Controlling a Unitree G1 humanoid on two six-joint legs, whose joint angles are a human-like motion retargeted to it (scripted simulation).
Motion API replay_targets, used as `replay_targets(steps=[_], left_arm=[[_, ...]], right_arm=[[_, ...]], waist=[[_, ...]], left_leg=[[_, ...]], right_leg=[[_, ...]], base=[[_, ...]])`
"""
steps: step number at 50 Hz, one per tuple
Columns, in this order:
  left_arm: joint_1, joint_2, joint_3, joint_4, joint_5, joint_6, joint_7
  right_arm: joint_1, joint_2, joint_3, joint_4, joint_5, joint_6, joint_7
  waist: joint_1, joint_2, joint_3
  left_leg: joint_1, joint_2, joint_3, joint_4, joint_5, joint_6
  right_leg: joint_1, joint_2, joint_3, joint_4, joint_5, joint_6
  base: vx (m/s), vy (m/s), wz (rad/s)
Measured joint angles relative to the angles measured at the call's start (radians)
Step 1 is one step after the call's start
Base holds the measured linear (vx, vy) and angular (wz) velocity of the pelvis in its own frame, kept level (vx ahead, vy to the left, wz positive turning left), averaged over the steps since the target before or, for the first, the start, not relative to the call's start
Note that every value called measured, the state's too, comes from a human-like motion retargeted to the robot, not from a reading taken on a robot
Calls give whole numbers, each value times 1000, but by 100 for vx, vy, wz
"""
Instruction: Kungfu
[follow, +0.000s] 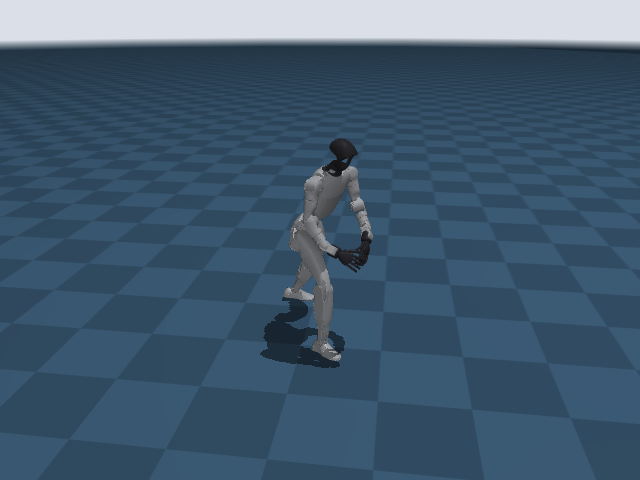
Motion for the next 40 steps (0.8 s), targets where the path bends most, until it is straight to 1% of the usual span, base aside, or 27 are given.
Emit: replay_targets(steps=[2, 3, 5, 7, 10, 13, 15, 16, 18, 20, 22, 25, 27, 30, 32, 35, 37, 40], left_arm=[[-63, -13, 5, 44, 48, 40, 1], [-99, -8, -2, 58, 65, 51, 12], [-166, -4, -1, 78, 77, 57, 29], [-216, -11, 13, 99, 85, 61, 22], [-265, -20, 21, 112, 81, 78, -5], [-285, -17, 13, 87, 83, 100, -11], [-278, -2, -7, 41, 90, 116, -7], [-238, 30, -22, -41, 92, 138, -13], [-136, 108, -55, -234, 68, 171, -41], [4, 211, -87, -468, -5, 204, -48], [161, 296, -82, -703, -79, 259, -5], [396, 408, -7, -1036, -162, 279, 42], [524, 466, 62, -1204, -198, 288, 69], [647, 518, 148, -1349, -205, 280, 125], [706, 535, 190, -1403, -188, 286, 164], [776, 541, 232, -1454, -168, 303, 198], [791, 530, 236, -1460, -178, 311, 208], [783, 509, 230, -1453, -215, 320, 221]], right_arm=[[-43, -13, -13, 25, 29, -9, 49], [-67, -24, -18, 41, 53, -20, 70], [-115, -37, -43, 59, 108, -58, 130], [-156, -40, -70, 70, 174, -78, 187], [-195, -51, -92, 77, 236, -79, 246], [-219, -70, -84, 63, 289, -81, 311], [-223, -86, -62, 38, 325, -86, 351], [-211, -107, -41, -13, 382, -79, 400], [-163, -155, 7, -142, 496, -48, 495], [-91, -205, 55, -303, 600, -9, 569], [-16, -239, 99, -465, 685, 11, 605], [108, -263, 143, -677, 742, -21, 592], [186, -259, 152, -771, 735, -61, 543], [277, -243, 136, -844, 723, -121, 472], [318, -227, 127, -852, 720, -142, 443], [353, -197, 127, -841, 735, -142, 442], [353, -188, 134, -838, 752, -136, 455], [331, -178, 143, -840, 775, -134, 464]], waist=[[18, 42, 26], [28, 71, 48], [27, 125, 100], [20, 167, 146], [13, 202, 194], [29, 225, 224], [44, 236, 232], [66, 245, 233], [101, 255, 219], [130, 253, 193], [161, 239, 168], [219, 217, 130], [254, 205, 108], [294, 188, 86], [308, 175, 75], [321, 157, 68], [312, 149, 67], [294, 150, 64]], left_leg=[[20, -28, 18, -33, 14, 0], [33, -25, 28, -49, 16, 0], [49, -22, 47, -80, 17, 0], [52, -21, 58, -111, 17, 0], [69, -34, 75, -160, 23, 0], [82, -57, 87, -197, 30, 0], [88, -71, 93, -215, 35, 0], [82, -58, 100, -209, 29, 0], [69, -47, 107, -197, 20, 0], [64, -52, 114, -193, 12, 0], [71, -62, 123, -199, 5, 0], [76, -73, 134, -201, -4, 0], [69, -79, 133, -195, -8, 0], [57, -95, 127, -195, -3, 0], [49, -109, 125, -195, 0, 0], [35, -118, 128, -188, 1, 0], [27, -125, 127, -186, 3, 0], [3, -118, 125, -174, -5, 0]], right_leg=[[-45, 16, 12, 13, 8, -9], [-48, 30, 4, 16, 7, -12], [-49, 51, -7, 12, 9, -18], [-49, 49, -24, 6, 14, -21], [-49, 43, -21, -10, 20, -24], [-49, 43, -7, -28, 41, -18], [-49, 39, -2, -38, 55, -17], [-49, 49, -13, -37, 57, -20], [-49, 57, -24, -49, 70, -22], [-49, 54, -22, -65, 86, -21], [-49, 47, -22, -78, 101, -22], [-49, 36, -28, -98, 130, -26], [-49, 22, -37, -114, 150, -29], [-49, -11, -56, -138, 177, -37], [-49, -37, -76, -158, 198, -43], [-49, -64, -128, -184, 232, -67], [-49, -90, -170, -200, 257, -88], [-49, -117, -251, -211, 262, -116]], base=[[-5, 25, -96], [-7, 28, -92], [-12, 15, -60], [-18, 7, -1], [-12, 15, 20], [2, 17, -2], [7, 14, -9], [10, 8, -40], [13, 7, -35], [15, 8, -6], [19, 9, -5], [19, 9, -5], [16, 13, 15], [9, 12, 30], [1, 11, 27], [-1, 12, 5], [-5, 9, 4], [-7, 4, 1]])
